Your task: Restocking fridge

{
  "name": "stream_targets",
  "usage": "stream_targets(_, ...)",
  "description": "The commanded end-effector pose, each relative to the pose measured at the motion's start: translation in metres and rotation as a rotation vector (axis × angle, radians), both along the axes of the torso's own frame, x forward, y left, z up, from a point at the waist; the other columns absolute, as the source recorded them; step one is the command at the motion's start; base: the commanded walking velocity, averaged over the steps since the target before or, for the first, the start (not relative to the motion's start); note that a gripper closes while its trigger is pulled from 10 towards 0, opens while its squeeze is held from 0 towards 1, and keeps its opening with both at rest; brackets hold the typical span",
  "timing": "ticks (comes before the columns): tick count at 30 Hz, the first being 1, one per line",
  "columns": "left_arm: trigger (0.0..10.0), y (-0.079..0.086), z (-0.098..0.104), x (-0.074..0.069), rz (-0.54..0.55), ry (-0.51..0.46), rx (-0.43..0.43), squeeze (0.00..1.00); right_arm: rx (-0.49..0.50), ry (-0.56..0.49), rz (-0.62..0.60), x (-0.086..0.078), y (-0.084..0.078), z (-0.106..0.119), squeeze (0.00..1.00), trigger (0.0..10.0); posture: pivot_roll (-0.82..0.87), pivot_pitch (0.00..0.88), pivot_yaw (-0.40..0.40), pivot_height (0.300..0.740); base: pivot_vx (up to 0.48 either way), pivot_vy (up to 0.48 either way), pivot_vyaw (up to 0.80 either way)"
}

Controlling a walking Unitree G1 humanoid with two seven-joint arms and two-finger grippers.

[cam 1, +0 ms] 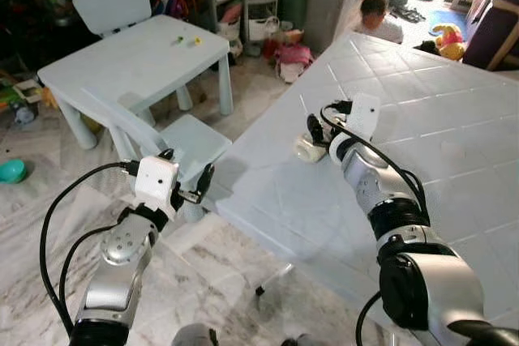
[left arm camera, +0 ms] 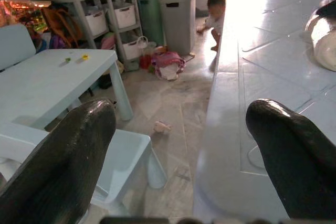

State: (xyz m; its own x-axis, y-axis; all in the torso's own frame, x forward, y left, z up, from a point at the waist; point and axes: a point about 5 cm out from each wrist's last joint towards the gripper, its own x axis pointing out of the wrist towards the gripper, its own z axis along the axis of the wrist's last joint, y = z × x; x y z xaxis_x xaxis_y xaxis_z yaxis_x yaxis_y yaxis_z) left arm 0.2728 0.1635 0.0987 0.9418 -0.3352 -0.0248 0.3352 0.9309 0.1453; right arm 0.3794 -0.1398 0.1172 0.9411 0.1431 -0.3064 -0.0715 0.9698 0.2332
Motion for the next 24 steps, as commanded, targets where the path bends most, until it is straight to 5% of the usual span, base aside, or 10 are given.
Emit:
stream_targets(1, 10.0, -0.001, 0.003, 0.000, -0.018, -0.005, 0.018, 0.00, -0.030, 0.119, 0.024, -0.013, -0.001, -0.025, 0.00, 10.0, 0.10, 0.029, -0.006, 0.740, 0.000, 0.000, 0.00)
stream_targets(10, 10.0, -0.005, 0.002, 0.002, -0.044, 0.004, 0.013, 0.00, -0.048, 0.211, 0.046, -0.050, -0.016, -0.051, 0.00, 10.0, 0.07, 0.017, -0.009, 0.740, 0.000, 0.000, 0.00)
stream_targets(24, 10.0, -0.006, 0.003, 0.006, -0.060, 0.003, 0.017, 0.00, -0.015, 0.151, 0.032, -0.082, -0.018, -0.028, 0.00, 10.0, 0.07, 0.007, -0.004, 0.740, 0.000, 0.000, 0.00)
